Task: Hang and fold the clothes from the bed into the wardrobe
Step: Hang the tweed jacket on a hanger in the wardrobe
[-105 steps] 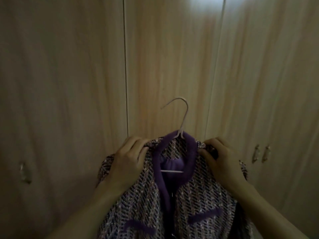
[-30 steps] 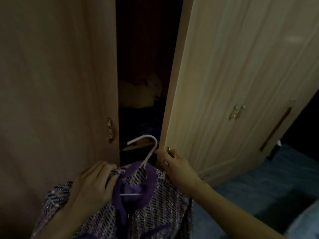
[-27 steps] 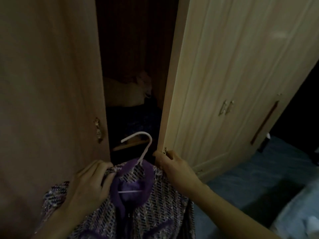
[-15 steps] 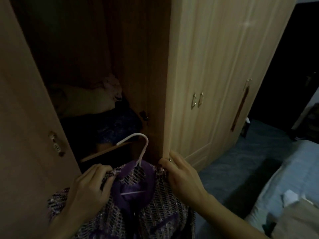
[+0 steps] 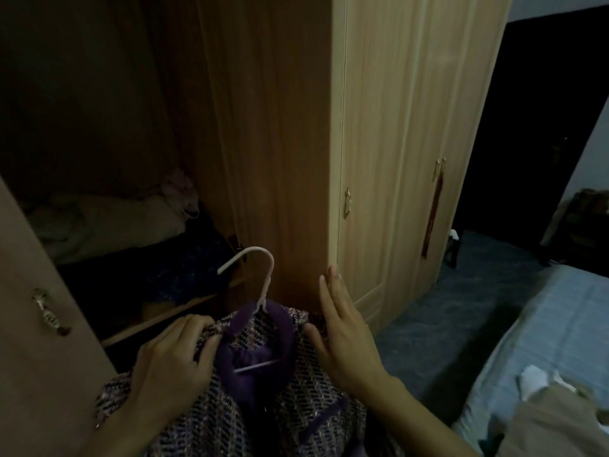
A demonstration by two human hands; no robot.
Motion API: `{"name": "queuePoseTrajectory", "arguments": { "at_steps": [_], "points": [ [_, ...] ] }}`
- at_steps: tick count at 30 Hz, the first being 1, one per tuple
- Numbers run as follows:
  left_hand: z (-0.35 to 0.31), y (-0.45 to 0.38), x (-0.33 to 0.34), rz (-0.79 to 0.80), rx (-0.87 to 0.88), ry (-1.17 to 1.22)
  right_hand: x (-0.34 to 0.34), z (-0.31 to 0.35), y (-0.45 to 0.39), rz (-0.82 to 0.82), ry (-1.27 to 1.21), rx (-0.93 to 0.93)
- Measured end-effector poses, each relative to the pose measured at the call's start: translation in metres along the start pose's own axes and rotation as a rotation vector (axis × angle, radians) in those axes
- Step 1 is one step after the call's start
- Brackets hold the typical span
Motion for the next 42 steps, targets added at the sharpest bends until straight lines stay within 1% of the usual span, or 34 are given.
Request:
{"name": "queuePoseTrajectory", "arguments": {
  "at_steps": [7, 10, 12, 14, 17, 19, 22, 26, 29, 35, 38, 42],
  "points": [
    [-0.013, -0.018, -0.004, -0.007, 0.021, -0.011, -0.012, -0.032, -0.018, 0.104, 0.092, 0.087],
    [-0.017, -0.026, -0.004, -0.014, 0.041, -0.029, -0.017, -0.034, -0.019, 0.18, 0.114, 0.061],
    [-0.019, -0.031, -0.003, -0.018, 0.063, -0.036, -0.019, -0.03, -0.015, 0.196, 0.104, 0.035],
    [-0.019, -0.033, -0.003, -0.028, 0.08, -0.044, -0.021, -0.024, -0.01, 0.162, 0.073, 0.034],
    [-0.014, -0.032, -0.002, -0.042, 0.096, -0.051, -0.026, -0.011, -0.007, 0.001, 0.022, 0.013],
    [-0.009, -0.029, -0.004, -0.067, 0.112, -0.047, -0.025, -0.001, -0.008, -0.059, 0.019, -0.036],
    [0.001, -0.024, -0.009, -0.11, 0.132, -0.039, -0.018, 0.01, -0.016, -0.021, -0.033, -0.072],
    [0.025, -0.018, -0.024, -0.154, 0.101, -0.046, -0.004, 0.027, -0.032, 0.024, -0.039, -0.107],
    [0.044, -0.014, -0.041, -0.198, 0.09, -0.059, 0.003, 0.049, -0.05, 0.008, -0.051, -0.145],
    [0.086, -0.016, -0.082, -0.239, 0.108, -0.092, 0.01, 0.101, -0.092, -0.067, -0.027, -0.306],
    [0.112, -0.021, -0.103, -0.214, 0.079, -0.107, 0.019, 0.126, -0.112, -0.093, -0.066, -0.342],
    [0.146, -0.028, -0.123, -0.076, -0.048, -0.107, 0.038, 0.152, -0.134, -0.216, -0.137, -0.311]
  ]
}}
Point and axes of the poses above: each hand's wrist, its own y-axis away from the middle knuckle, its own x-axis out of the palm, z = x × y, the point moved 4 cm from there along -y, towards the middle knuckle, and after that the axes turned 1 degree about y, right-handed, at the moved point
